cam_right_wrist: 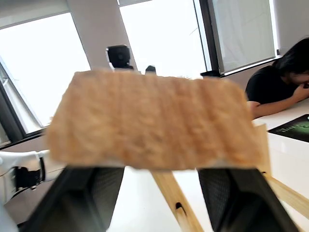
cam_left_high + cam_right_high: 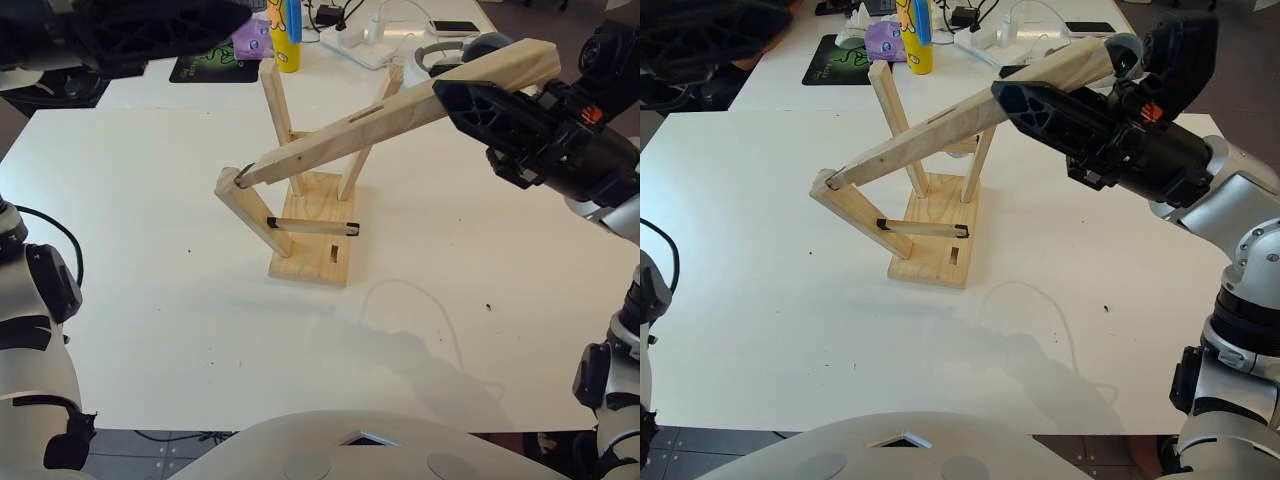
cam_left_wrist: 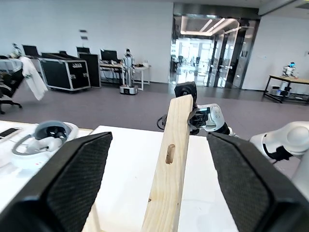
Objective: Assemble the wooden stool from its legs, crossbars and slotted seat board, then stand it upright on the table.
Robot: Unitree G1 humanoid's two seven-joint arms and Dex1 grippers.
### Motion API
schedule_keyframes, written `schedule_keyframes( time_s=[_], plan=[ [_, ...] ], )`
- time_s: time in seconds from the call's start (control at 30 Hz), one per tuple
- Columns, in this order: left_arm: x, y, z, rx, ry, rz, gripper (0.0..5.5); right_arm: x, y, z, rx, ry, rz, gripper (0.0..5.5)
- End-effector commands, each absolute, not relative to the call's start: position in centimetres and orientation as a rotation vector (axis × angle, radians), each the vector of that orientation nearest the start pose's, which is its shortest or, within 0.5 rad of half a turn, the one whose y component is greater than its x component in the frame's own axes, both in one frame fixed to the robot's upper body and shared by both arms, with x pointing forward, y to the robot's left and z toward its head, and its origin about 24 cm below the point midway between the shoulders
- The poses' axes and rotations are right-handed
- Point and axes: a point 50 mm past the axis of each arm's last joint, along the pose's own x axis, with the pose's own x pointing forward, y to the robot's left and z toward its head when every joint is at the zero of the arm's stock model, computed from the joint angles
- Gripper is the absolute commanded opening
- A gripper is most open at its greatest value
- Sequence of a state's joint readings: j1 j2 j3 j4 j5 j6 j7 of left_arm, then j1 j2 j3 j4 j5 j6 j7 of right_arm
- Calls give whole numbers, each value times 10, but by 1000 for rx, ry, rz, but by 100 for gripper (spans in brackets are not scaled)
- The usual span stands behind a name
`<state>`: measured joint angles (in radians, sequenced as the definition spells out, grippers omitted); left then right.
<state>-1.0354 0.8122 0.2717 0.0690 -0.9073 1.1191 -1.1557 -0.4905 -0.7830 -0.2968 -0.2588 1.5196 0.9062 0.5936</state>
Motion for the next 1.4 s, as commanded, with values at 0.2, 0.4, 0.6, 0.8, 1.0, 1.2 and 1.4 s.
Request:
schedule_keyframes(
  time_s=[0.2,0.4,0.6,0.8,1.0,1.2,1.4],
  plan=[
    [272,289,244,154,195,-794,361,249,-261,267,312,-52,1006,207],
    [226,293,152,247,656,-913,361,241,-264,231,154,138,938,207],
    [211,251,105,213,669,-1002,361,247,-258,202,100,224,943,207],
    [222,206,76,288,544,-959,361,246,-249,199,84,252,1015,207],
    [217,181,53,382,545,-953,361,248,-238,204,75,251,1093,207],
    [223,178,47,396,515,-877,361,251,-234,208,72,250,1121,207],
    [234,178,42,337,492,-803,361,251,-232,208,70,256,1132,207]
  ],
)
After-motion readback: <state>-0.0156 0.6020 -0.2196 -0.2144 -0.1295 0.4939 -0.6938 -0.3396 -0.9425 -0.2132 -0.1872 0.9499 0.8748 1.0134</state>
